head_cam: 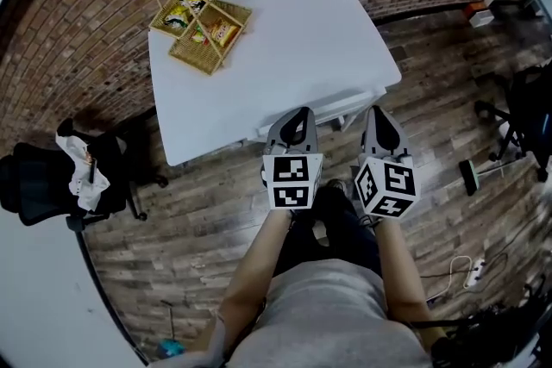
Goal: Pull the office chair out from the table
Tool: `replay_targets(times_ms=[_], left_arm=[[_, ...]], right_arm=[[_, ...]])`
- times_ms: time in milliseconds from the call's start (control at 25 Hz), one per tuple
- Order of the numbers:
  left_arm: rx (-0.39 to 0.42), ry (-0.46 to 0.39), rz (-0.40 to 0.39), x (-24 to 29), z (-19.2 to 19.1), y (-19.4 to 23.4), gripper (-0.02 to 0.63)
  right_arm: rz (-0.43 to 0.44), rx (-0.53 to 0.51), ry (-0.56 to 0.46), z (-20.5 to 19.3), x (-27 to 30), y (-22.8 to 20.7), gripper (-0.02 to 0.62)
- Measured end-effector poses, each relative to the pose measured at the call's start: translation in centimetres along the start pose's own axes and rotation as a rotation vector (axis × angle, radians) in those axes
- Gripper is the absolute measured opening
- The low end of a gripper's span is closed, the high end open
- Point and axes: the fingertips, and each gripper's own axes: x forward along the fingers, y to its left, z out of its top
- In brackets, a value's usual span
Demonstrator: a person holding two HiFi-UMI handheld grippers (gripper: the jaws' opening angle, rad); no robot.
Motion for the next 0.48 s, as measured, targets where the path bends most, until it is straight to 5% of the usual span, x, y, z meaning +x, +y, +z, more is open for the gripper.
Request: replay_targets(times_ms=[280,480], left_arm=[[0.026,0.039,0.0,2.3,0.3,-1.8,0.012],[0.121,0.072,-0.008,3.3,0.3,-2.4,0.014]], right_arm=[[0.04,-0.005,0.027,-0.2,1.5,-2.6,0.015],[0.059,-0.009,0.05,-0.8,2.4,-3.0,0.015]])
